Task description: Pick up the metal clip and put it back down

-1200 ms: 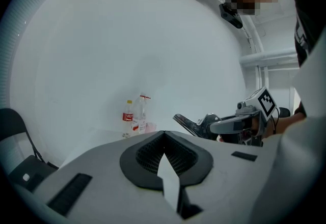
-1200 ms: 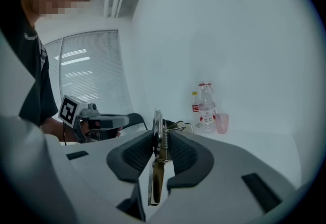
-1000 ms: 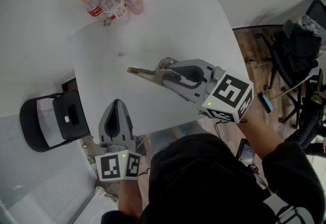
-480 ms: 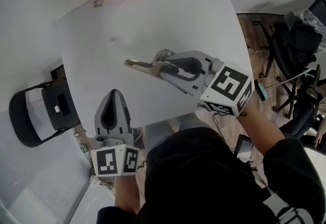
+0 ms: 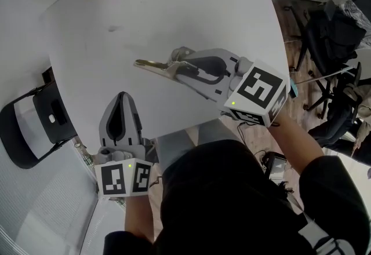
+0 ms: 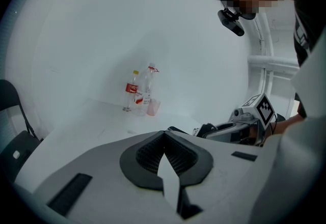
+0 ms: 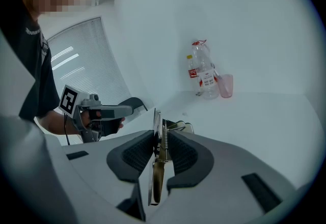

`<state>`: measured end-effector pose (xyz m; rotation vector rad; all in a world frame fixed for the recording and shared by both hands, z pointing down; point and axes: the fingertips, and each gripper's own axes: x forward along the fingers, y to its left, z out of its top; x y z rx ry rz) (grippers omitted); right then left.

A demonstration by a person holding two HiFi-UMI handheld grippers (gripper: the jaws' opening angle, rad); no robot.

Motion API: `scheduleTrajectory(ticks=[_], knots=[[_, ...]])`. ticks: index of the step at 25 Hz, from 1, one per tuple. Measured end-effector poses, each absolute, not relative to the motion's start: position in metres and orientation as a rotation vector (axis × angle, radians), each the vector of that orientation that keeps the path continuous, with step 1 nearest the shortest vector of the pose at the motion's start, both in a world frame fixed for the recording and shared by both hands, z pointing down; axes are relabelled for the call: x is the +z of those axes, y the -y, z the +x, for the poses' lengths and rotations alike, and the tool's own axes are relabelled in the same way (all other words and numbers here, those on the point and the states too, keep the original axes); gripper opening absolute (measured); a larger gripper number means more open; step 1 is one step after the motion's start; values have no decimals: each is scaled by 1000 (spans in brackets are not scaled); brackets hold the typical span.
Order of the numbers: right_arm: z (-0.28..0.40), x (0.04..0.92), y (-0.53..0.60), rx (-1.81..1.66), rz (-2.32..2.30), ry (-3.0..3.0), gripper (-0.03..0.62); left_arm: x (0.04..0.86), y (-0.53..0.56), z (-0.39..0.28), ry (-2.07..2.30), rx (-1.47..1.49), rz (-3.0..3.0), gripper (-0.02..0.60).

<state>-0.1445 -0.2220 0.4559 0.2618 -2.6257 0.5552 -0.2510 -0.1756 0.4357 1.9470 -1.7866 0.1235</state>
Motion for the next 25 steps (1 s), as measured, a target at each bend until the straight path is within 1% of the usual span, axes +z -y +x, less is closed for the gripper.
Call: scheduleTrajectory(ticks=[6,25], knots=[[-143,481,220,594,261,2593,100,454,178,-248,1740,145,1937,14],[-142,519,216,665,243,2543,100,494,184,-249,1707,154,1894,14]])
